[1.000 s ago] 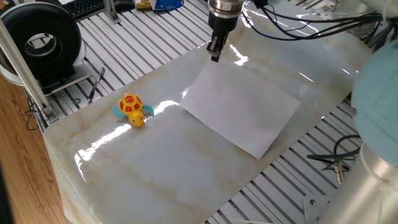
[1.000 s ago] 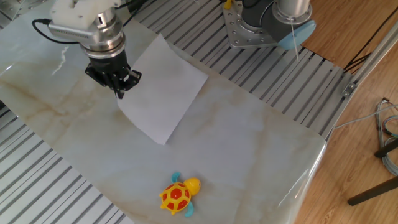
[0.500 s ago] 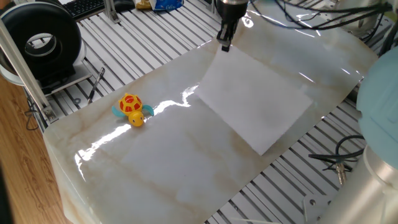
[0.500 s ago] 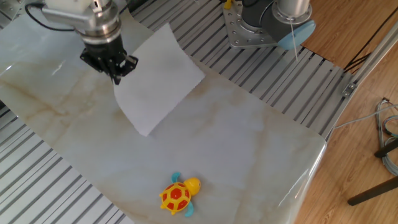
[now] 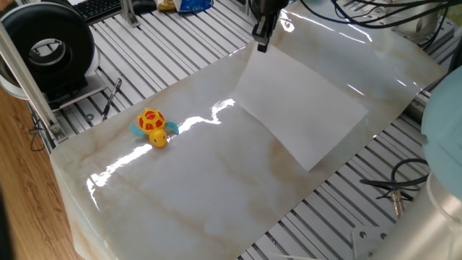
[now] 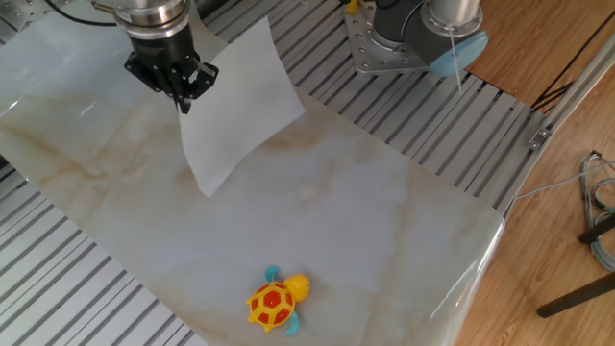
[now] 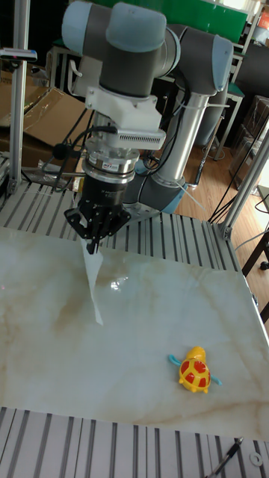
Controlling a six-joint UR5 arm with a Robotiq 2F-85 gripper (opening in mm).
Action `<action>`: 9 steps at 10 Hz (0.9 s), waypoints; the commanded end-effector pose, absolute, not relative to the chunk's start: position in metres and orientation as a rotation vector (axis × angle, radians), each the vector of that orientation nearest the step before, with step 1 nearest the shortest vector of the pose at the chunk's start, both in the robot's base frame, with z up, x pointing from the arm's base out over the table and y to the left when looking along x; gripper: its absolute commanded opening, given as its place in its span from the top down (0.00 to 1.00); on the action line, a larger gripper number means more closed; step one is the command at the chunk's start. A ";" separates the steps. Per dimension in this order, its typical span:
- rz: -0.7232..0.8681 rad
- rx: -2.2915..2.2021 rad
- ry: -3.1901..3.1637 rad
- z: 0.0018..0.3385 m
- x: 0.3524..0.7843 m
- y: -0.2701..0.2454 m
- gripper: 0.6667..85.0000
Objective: Flip over and spread out the paper that is laid flat on the table
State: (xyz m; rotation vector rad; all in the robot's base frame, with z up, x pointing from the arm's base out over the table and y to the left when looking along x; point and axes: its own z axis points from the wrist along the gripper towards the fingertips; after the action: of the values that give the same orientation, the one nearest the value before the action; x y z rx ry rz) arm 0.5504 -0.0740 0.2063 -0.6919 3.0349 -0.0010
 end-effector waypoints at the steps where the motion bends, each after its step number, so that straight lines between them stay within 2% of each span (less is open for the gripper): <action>1: -0.017 -0.721 3.039 0.228 0.551 -0.060 1.00; 4: -0.021 -0.712 3.042 0.253 0.536 -0.042 1.00; 7: 0.002 -0.666 3.024 0.254 0.541 -0.038 1.00; 9: -0.040 -0.691 3.047 0.255 0.536 -0.055 1.00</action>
State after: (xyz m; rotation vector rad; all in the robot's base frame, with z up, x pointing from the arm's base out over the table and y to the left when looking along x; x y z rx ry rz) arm 0.5399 -0.0488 0.2495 -0.6882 3.0374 -0.0346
